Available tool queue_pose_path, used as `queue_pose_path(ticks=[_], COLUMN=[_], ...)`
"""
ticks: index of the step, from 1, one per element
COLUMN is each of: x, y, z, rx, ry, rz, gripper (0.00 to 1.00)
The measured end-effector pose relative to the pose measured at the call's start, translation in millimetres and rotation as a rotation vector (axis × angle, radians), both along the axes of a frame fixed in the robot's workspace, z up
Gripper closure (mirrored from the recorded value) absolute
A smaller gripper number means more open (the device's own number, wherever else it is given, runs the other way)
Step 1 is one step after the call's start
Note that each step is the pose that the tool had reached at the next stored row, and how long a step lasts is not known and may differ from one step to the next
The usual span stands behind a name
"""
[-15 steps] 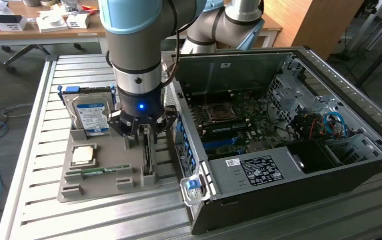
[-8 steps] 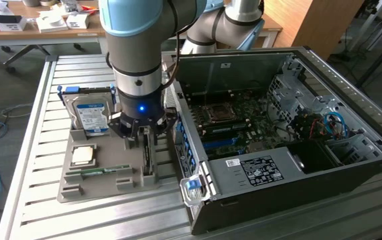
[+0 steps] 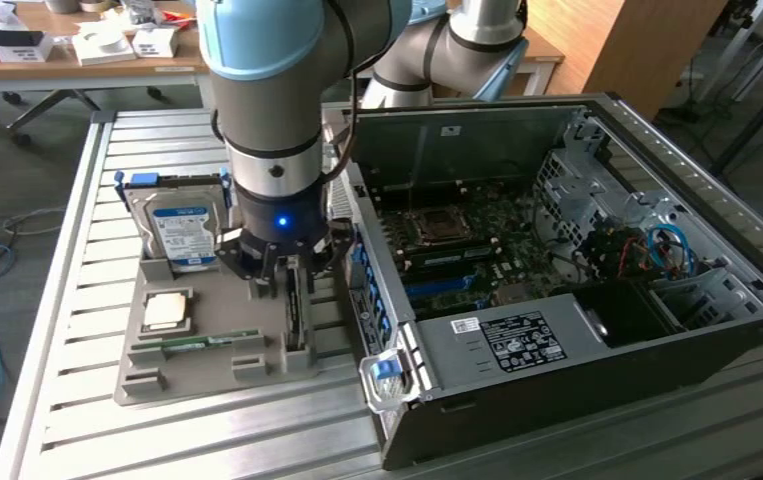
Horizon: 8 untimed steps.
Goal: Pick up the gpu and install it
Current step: 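Pick up the gpu and move the gpu toward the slot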
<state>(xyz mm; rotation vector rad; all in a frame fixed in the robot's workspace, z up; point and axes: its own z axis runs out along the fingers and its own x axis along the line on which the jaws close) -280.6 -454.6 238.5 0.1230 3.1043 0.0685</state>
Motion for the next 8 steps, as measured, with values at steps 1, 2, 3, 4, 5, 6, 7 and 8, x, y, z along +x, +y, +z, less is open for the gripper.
queue_pose_path(ticks=[1, 2, 3, 4, 5, 6, 7, 8], x=[-0.1, -0.2, -0.2, -0.2, -0.2, -0.2, -0.3, -0.4], y=[0.0, 0.1, 0.0, 0.0, 0.0, 0.2, 0.5, 0.5], z=[-1.2, -2.3, -3.2, -3.7, -3.7, -3.9, -4.1, -4.2], rx=[0.0, 0.0, 0.0, 0.0, -0.0003, -0.0001, 0.0, 0.0], ry=[-0.0001, 0.0, 0.0, 0.0, 0.0003, 0.0001, -0.0001, 0.0], rz=[0.0, 0.0, 0.0, 0.0, 0.0, 0.0, 0.0, 0.0], gripper=[0.53, 0.53, 0.53, 0.53, 0.53, 0.53, 0.53, 0.53])
